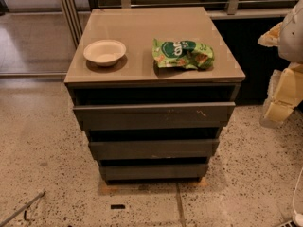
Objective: Open top drawer
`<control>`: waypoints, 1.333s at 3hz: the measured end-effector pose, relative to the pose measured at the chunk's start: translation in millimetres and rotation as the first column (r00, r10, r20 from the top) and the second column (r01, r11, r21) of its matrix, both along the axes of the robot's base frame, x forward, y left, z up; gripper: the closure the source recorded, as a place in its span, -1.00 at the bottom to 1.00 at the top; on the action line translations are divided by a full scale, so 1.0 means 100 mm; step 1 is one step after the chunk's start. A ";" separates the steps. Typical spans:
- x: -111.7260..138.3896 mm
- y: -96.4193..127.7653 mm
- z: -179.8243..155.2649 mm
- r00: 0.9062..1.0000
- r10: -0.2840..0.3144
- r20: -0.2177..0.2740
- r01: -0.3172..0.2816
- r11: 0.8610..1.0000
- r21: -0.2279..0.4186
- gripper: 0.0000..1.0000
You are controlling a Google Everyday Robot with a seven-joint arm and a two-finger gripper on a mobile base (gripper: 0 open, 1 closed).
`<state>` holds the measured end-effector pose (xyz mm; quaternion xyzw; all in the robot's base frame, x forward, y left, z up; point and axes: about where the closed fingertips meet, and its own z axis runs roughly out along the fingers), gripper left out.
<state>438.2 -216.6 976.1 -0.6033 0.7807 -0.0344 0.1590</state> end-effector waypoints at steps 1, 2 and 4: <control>0.02 0.01 0.00 1.000 0.002 0.014 -0.002 1.000 0.001 -1.00; 0.13 0.10 -0.19 0.999 0.025 0.027 -0.025 1.000 0.008 -1.00; 0.44 0.28 -0.77 0.998 0.054 0.025 -0.054 0.998 0.022 -1.00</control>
Offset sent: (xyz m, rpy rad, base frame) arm 0.0299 0.0209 -0.0494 0.0211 -0.0350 0.0537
